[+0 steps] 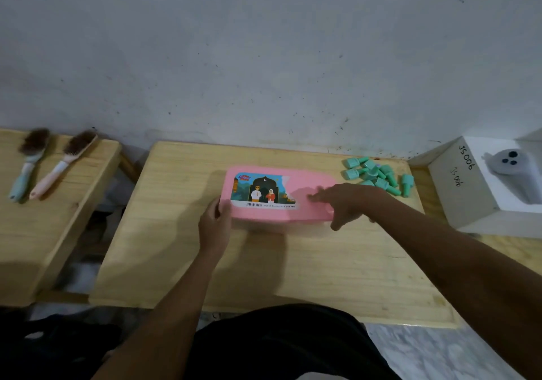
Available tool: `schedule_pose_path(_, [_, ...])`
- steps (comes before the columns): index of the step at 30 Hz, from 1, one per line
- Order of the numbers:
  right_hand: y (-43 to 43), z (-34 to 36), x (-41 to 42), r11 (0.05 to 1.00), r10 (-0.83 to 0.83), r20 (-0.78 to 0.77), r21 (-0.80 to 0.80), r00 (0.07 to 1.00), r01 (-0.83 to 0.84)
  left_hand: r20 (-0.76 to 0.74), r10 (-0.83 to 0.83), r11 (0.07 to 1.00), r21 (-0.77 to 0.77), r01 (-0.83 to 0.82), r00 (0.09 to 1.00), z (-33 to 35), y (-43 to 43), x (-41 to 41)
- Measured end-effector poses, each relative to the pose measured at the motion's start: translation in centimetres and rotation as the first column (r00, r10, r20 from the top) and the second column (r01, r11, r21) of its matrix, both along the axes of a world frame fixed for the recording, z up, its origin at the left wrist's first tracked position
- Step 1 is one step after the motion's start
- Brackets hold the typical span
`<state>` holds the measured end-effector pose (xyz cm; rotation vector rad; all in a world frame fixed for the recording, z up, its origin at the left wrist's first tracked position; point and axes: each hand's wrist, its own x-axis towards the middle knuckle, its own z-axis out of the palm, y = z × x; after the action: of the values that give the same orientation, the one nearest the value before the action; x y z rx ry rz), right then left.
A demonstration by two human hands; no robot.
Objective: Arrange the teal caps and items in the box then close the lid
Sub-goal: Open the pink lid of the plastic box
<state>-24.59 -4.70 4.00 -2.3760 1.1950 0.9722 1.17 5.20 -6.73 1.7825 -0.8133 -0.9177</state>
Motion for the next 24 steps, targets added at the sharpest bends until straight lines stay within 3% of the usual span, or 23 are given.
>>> schedule_pose_path(5, [1.2,-0.9,-0.1,0.999,-0.029,-0.004,-0.028,1.0,0.029,-0.115,-0.077,0.997,0.021,0.08,0.99,-2.7,2.8,-2.9])
schedule_pose_path(17, [2.4,-1.2,-0.2,0.997,-0.038,0.047,-0.065,0.998,0.041,-0.291,-0.001,0.991,-0.131,-0.038,0.957,-2.6,1.1,-5.5])
schedule_pose_path(24, [0.2,2.4,0.2,0.997,-0.076,0.081,-0.005,0.994,0.077,-0.258,0.017,1.0,-0.008,-0.02,0.966,-3.0,0.9,-4.9])
